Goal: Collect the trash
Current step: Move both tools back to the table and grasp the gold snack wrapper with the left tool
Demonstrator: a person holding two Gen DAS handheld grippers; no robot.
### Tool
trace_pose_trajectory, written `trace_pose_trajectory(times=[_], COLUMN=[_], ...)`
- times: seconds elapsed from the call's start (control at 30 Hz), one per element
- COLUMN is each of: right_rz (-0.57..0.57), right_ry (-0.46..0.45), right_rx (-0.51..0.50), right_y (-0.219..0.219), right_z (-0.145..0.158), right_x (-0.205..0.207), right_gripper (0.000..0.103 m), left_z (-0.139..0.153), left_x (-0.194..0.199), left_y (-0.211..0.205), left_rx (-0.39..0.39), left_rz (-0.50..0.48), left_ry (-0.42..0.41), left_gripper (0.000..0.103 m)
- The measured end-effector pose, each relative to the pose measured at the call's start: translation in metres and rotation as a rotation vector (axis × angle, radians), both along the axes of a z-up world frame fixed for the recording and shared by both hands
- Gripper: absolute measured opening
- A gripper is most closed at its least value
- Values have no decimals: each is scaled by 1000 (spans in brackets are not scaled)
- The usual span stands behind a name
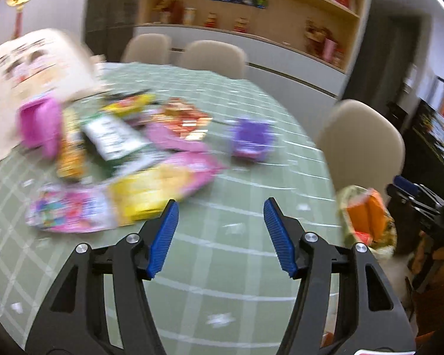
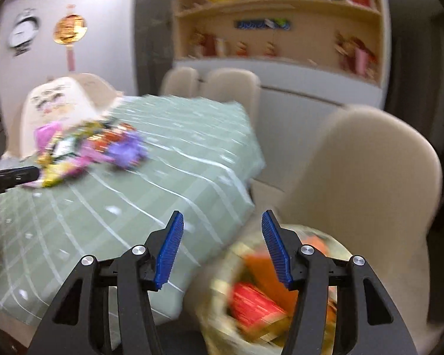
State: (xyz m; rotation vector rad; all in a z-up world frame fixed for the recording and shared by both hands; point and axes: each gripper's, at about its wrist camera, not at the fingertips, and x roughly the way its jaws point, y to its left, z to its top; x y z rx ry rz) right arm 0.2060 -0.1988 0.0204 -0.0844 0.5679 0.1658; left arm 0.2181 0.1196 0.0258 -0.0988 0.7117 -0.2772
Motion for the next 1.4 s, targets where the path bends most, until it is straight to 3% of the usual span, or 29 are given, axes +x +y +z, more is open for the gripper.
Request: trace_pose_trajectory(times=[0.17,0.4,0.53,0.7,0.8,0.93,1.0,1.03,1.07,1.17,1.4], right_rz=[108,169,185,200,205,218,239,249,264,330,529], right_ry=[6,50,100,126,143,148,147,147,148,158,205], right_rx=[-24,20,62,46,59,50,41,40,40,37,7], right_y=[64,117,136,152,157,167,175,178,182,199,261], right_z=[-1,-11,-20,-28,-30,-28,-24,-24,-22,-20,-24], right_x=[17,35,52,62,67,70,70,70,70,72,83], right_gripper=[52,52,52,52,52,52,52,52,52,52,52], left_z=[-5,-14,-16,-18,-17,-22,-27,-30,-31,-28,-19], left_x=[-1,12,27,52,75,114,130,135,138,127,55], left_y=[74,132,145,143,140,139,140,141,143,148,176], left_rx=[-22,-60,-64,-107,-75,-77,-81,-81,-85,-97,-74], left_rz=[153,269,281,209,223,235,247,251,251,248,242], left_ry=[24,36,36,47,52,110,144,157,164,147,119], left_gripper=[57,57,57,57,57,57,50,36,31,26,25])
